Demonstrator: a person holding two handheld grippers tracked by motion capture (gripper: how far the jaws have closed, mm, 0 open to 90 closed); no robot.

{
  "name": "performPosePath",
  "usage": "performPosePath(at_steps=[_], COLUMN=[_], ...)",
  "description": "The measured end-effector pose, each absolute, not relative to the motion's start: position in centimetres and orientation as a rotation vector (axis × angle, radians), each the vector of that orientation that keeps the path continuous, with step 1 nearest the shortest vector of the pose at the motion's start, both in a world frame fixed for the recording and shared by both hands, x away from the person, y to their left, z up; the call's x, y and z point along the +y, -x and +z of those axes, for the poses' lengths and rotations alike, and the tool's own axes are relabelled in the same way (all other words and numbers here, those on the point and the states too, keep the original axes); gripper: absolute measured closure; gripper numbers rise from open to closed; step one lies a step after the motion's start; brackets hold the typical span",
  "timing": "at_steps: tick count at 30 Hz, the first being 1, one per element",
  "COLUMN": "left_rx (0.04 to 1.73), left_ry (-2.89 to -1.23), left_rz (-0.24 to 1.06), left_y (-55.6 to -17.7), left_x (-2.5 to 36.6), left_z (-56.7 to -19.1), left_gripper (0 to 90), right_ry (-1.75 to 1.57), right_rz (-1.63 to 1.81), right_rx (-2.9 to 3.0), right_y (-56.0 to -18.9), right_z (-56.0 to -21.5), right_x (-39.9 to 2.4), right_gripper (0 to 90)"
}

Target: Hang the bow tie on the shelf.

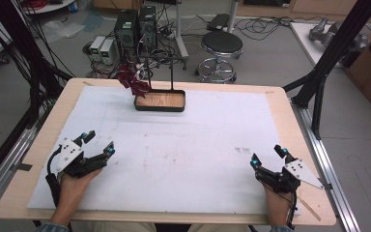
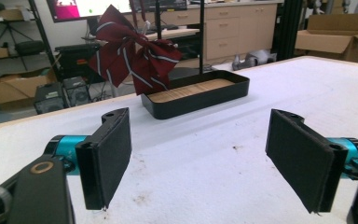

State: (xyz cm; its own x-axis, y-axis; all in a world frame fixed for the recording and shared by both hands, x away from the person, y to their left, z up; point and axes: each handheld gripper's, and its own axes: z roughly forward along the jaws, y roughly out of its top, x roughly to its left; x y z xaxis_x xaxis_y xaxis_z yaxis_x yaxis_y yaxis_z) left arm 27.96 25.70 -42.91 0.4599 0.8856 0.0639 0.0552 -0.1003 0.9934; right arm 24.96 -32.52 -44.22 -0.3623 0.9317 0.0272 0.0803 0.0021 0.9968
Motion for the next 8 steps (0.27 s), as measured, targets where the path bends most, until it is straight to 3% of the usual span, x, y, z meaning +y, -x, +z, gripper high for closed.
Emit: performPosePath(at_steps=[8], left_rx=[0.868], left_ry=[-1.529], left_rz=[0.872], left_y=[-28.05], left_x=[25.64], left_z=[-43.07], left_gripper=[22.7], right_ry=[-1.075], right_rz=[1.448], right_rx=[1.539], right_y=[-24.97], right_z=[-44.25], right_x=[-32.53], right_gripper=[11.0])
